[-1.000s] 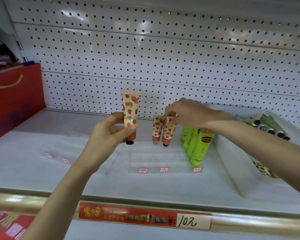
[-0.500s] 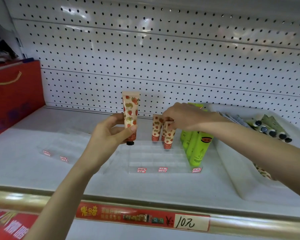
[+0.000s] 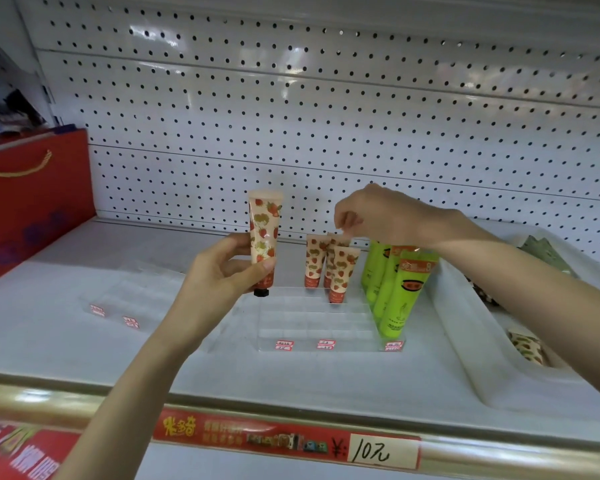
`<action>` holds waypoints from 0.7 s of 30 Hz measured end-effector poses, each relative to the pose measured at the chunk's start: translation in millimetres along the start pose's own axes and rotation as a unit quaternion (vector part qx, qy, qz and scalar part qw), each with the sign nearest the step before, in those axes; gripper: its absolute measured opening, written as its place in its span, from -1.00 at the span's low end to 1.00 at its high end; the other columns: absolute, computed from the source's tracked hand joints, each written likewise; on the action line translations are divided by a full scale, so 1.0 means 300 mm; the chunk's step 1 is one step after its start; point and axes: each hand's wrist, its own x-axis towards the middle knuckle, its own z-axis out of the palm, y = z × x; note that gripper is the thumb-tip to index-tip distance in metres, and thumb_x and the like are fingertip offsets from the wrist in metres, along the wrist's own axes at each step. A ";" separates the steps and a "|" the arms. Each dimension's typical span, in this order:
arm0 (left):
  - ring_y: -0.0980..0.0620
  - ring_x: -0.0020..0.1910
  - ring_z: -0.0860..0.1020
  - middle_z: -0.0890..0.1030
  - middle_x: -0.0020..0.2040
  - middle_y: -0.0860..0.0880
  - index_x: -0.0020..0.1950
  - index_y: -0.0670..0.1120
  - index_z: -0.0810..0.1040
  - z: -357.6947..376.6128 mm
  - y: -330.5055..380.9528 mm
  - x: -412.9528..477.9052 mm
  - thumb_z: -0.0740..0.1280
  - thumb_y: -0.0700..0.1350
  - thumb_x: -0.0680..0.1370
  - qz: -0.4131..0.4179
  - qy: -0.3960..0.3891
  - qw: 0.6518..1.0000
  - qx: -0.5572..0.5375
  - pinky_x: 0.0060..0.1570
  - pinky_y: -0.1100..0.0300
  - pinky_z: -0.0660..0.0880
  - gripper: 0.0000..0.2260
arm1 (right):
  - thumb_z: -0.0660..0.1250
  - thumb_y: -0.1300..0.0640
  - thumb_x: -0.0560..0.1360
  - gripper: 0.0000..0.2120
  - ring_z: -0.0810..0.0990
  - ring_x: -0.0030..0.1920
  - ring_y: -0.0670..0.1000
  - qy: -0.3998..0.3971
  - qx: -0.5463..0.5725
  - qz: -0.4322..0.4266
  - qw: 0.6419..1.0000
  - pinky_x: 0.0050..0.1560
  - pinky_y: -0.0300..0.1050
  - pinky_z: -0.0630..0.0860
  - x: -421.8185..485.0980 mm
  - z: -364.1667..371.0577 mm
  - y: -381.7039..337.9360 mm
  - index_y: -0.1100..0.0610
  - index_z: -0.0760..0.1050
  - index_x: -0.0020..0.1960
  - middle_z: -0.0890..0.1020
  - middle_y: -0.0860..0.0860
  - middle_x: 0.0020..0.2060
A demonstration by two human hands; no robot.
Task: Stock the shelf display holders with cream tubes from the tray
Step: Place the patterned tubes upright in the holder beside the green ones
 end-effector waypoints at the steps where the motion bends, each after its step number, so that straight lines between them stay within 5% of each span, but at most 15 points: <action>1: 0.04 -0.26 0.65 0.65 -0.10 0.13 0.02 0.05 0.54 0.002 0.002 0.000 0.40 -0.14 0.45 0.000 -0.004 1.000 0.005 -0.12 0.27 0.59 -0.82 | 0.31 0.20 0.52 -0.91 0.60 -0.03 0.00 0.026 0.021 -0.010 0.999 0.05 -0.07 0.52 -0.001 -0.014 0.000 0.14 0.56 0.01 0.62 -0.01 -0.09; 5: 0.09 -0.25 0.65 0.65 -0.08 0.05 0.04 -0.01 0.56 0.014 0.007 -0.002 0.41 -0.17 0.43 -0.003 -0.025 0.999 0.022 -0.24 0.37 0.53 -0.80 | 0.24 0.11 0.57 -0.82 0.62 -0.06 -0.08 0.081 0.207 -0.061 0.973 -0.07 -0.42 0.48 -0.025 -0.054 -0.061 0.17 0.57 0.03 0.65 -0.02 -0.09; 10: 0.10 -0.22 0.65 0.66 -0.13 0.04 -0.02 0.02 0.56 0.035 0.006 0.002 0.46 -0.18 0.38 -0.023 -0.046 0.998 0.022 -0.26 0.41 0.51 -0.77 | 0.31 0.03 0.49 -0.75 0.64 -0.01 -0.05 0.031 0.354 -0.084 0.931 -0.01 -0.18 0.54 -0.062 -0.047 -0.140 0.16 0.56 0.08 0.67 0.02 -0.03; 14: 0.14 -0.23 0.64 0.65 -0.17 0.05 -0.03 -0.07 0.52 0.047 0.009 0.006 0.48 -0.24 0.34 -0.022 -0.042 0.999 0.013 -0.32 0.40 0.50 -0.74 | 0.43 0.17 0.44 -0.83 0.63 0.00 0.05 0.012 0.345 -0.097 0.933 0.06 -0.09 0.53 -0.070 -0.033 -0.153 0.18 0.58 0.00 0.67 0.07 -0.06; 17: 0.15 -0.23 0.64 0.65 -0.16 0.04 -0.08 -0.06 0.52 0.053 0.008 0.003 0.48 -0.23 0.34 -0.010 -0.039 0.999 0.017 -0.31 0.41 0.49 -0.77 | 0.46 0.15 0.42 -0.86 0.63 -0.03 0.10 0.010 0.324 -0.095 0.941 0.06 0.11 0.55 -0.064 -0.024 -0.152 0.15 0.58 -0.05 0.66 0.06 -0.11; 21: 0.16 -0.19 0.64 0.65 -0.10 0.04 -0.07 -0.02 0.52 0.054 -0.002 0.002 0.47 -0.20 0.36 0.006 -0.037 0.999 0.028 -0.27 0.41 0.50 -0.77 | 0.47 0.14 0.40 -0.86 0.64 -0.06 0.11 0.009 0.327 -0.091 0.940 0.04 0.14 0.55 -0.062 -0.025 -0.155 0.13 0.58 -0.08 0.67 0.02 -0.15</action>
